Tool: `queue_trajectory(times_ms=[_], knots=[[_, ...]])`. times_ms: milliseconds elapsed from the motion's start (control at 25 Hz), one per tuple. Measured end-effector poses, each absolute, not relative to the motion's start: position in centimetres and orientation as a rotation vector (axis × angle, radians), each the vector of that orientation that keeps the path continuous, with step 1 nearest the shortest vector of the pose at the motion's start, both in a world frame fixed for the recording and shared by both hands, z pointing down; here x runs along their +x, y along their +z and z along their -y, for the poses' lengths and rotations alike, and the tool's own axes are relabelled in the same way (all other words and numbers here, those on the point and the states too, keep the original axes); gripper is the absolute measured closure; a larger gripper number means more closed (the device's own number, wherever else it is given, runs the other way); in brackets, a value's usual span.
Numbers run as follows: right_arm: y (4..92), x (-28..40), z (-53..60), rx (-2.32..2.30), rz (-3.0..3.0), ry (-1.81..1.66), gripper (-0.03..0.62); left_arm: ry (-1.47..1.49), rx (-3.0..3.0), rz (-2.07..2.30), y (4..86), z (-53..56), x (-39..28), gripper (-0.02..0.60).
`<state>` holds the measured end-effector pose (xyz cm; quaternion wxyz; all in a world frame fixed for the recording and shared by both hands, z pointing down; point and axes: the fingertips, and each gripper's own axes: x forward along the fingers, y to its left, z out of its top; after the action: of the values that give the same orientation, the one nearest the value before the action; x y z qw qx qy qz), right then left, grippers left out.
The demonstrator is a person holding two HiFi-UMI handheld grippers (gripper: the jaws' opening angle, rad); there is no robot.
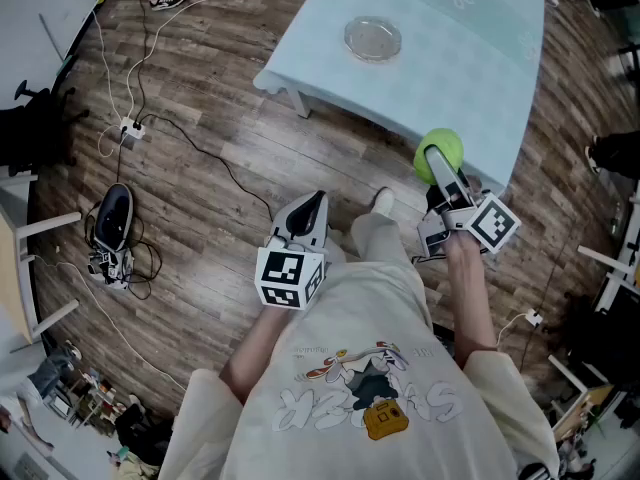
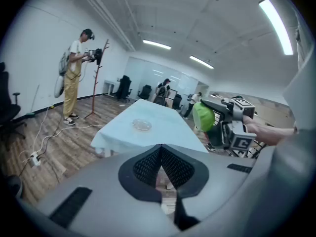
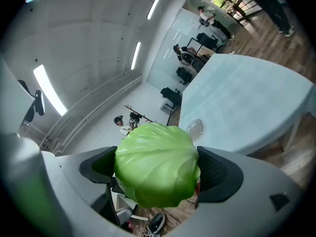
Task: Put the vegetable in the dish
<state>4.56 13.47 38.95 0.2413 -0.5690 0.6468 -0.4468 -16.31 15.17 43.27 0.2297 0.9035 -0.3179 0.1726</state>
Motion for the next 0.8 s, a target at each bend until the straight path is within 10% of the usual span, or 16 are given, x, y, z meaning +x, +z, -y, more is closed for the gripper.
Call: queue_trajectory(times_ms=[800], knots=[[33.8,13.5,-50.5,-1.261,-2.049,-1.015,0.098,0.437,2.663,0.824,39.9,-45.8,6.6,0.574]])
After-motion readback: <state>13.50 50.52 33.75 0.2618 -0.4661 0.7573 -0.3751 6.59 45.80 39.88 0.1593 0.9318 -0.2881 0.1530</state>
